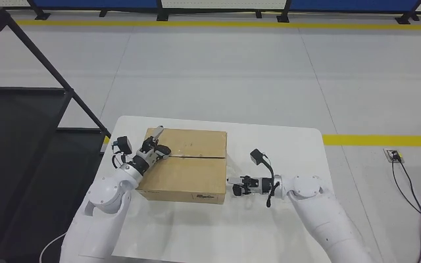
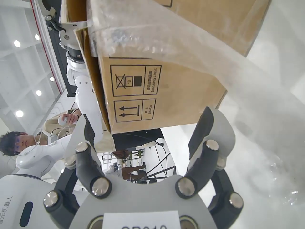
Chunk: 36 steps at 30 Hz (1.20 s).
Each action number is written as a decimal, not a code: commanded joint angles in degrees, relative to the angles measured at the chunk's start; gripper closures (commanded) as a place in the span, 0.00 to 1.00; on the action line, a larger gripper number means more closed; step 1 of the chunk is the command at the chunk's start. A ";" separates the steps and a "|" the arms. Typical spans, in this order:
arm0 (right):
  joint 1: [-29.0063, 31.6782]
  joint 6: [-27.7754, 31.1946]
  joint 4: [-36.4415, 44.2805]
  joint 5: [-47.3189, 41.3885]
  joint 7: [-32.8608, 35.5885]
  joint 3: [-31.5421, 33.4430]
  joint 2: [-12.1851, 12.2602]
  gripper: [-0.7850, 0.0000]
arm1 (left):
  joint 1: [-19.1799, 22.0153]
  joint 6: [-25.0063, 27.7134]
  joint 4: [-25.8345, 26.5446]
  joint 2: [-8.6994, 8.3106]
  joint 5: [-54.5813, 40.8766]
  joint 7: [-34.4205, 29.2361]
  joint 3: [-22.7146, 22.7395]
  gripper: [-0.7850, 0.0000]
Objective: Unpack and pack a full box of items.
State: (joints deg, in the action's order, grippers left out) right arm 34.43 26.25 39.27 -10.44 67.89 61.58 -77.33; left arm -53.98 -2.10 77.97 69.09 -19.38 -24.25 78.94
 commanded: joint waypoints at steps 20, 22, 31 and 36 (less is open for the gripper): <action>-5.54 4.66 -14.93 -7.55 -18.74 0.20 -3.18 0.00 | -0.92 -0.01 0.89 -0.05 0.00 0.20 0.90 0.00; -5.40 6.00 -15.39 -7.12 -21.72 0.30 -3.29 0.00 | -1.04 -0.04 1.02 -0.07 -0.01 0.17 1.04 0.00; -4.05 8.98 -13.28 -3.72 -23.95 -0.40 -3.33 0.00 | -1.21 -0.38 1.20 -0.09 0.27 0.13 1.14 0.00; -4.04 8.06 -11.75 -4.64 -17.64 -0.54 -3.25 0.00 | -0.90 -0.57 1.00 -0.03 0.32 0.07 0.87 0.00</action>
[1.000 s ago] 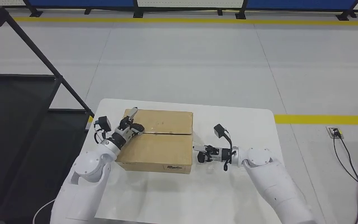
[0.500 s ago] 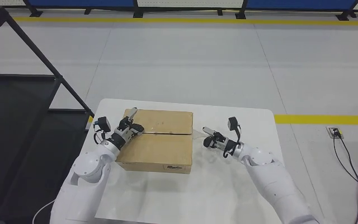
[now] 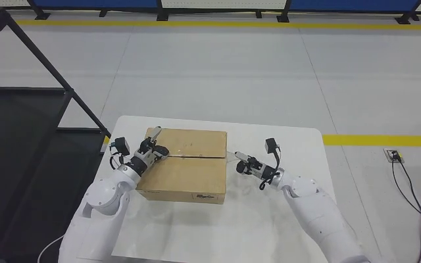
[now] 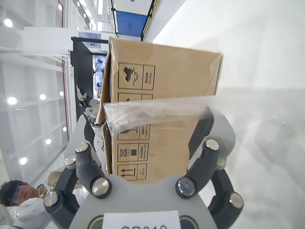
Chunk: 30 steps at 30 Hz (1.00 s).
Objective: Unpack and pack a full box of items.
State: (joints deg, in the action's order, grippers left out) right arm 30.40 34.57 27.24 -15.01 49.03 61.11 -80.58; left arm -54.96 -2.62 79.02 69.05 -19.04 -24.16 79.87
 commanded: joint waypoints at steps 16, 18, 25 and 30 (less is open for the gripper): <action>-2.11 -2.51 -3.51 -3.29 -0.43 -0.90 -1.97 0.00 | 0.76 -0.04 -0.59 0.15 0.14 0.22 -0.31 0.00; -2.23 -0.38 -4.82 -4.43 -2.59 -0.41 -2.24 0.00 | 0.72 -0.01 -0.50 0.13 0.11 0.27 -0.09 0.00; -1.24 8.09 -7.53 -7.95 -8.91 1.04 -3.17 0.00 | 0.31 0.00 -0.05 0.03 0.13 0.38 0.57 0.00; -1.00 12.21 -8.59 -7.60 -14.54 1.22 -3.81 0.00 | 0.10 -0.04 0.30 0.02 0.20 0.40 0.68 0.00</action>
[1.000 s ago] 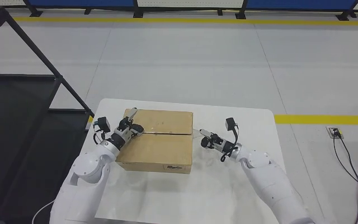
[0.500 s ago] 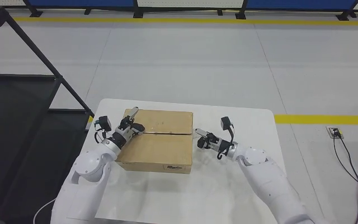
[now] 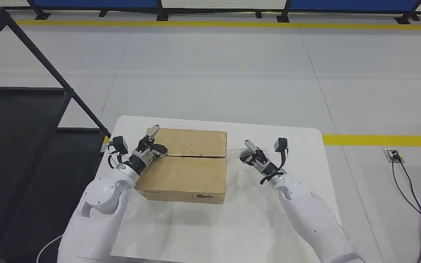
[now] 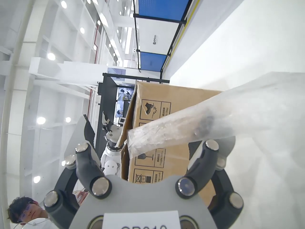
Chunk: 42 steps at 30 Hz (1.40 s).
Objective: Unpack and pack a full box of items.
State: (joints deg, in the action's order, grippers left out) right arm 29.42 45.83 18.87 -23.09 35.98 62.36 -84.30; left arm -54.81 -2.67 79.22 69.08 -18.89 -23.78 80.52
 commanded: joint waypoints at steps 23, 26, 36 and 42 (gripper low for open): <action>-0.26 10.80 0.87 10.15 -13.03 -0.65 -0.60 0.00 | -1.84 -0.65 4.85 0.08 0.69 -4.33 -2.41 0.00; -0.12 11.62 1.25 10.91 -13.03 -0.42 -0.36 0.00 | -0.53 -1.06 4.28 0.40 0.92 -4.64 -4.35 0.00; 1.10 12.17 4.94 16.36 -14.83 0.58 1.18 0.00 | 5.56 0.23 -1.48 1.99 0.01 -2.57 -10.09 0.00; 3.88 12.17 10.85 20.74 -18.27 2.01 2.44 0.00 | 7.06 0.97 -4.27 2.52 -0.31 -2.06 -11.31 0.00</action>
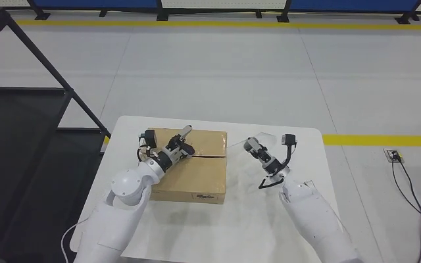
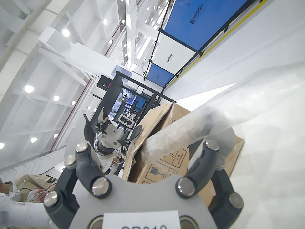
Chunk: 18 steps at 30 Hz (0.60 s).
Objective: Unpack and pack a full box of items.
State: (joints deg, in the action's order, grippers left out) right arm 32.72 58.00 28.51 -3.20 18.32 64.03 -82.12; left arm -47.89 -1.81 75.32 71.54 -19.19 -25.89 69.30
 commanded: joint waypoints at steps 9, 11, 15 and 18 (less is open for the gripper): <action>6.93 -1.70 12.87 8.65 -5.35 3.66 2.42 0.00 | 0.36 0.39 -1.10 0.31 -0.09 0.34 -0.01 0.00; 9.22 -2.75 16.82 10.30 -6.02 4.64 2.95 0.00 | 0.29 0.50 -1.03 0.34 -0.03 0.45 0.07 0.00; 14.14 -5.66 25.15 13.15 -6.31 6.85 4.04 0.00 | 0.11 0.81 -0.92 0.44 -0.19 0.57 0.19 0.00; 17.66 -8.01 31.22 14.96 -6.59 8.21 4.64 0.00 | 0.00 0.98 -0.78 0.52 -0.17 0.63 0.16 0.00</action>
State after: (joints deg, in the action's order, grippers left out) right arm 48.98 50.86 57.15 11.13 11.92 71.75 -77.68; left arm -47.84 -0.90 74.50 72.03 -19.38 -25.28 69.49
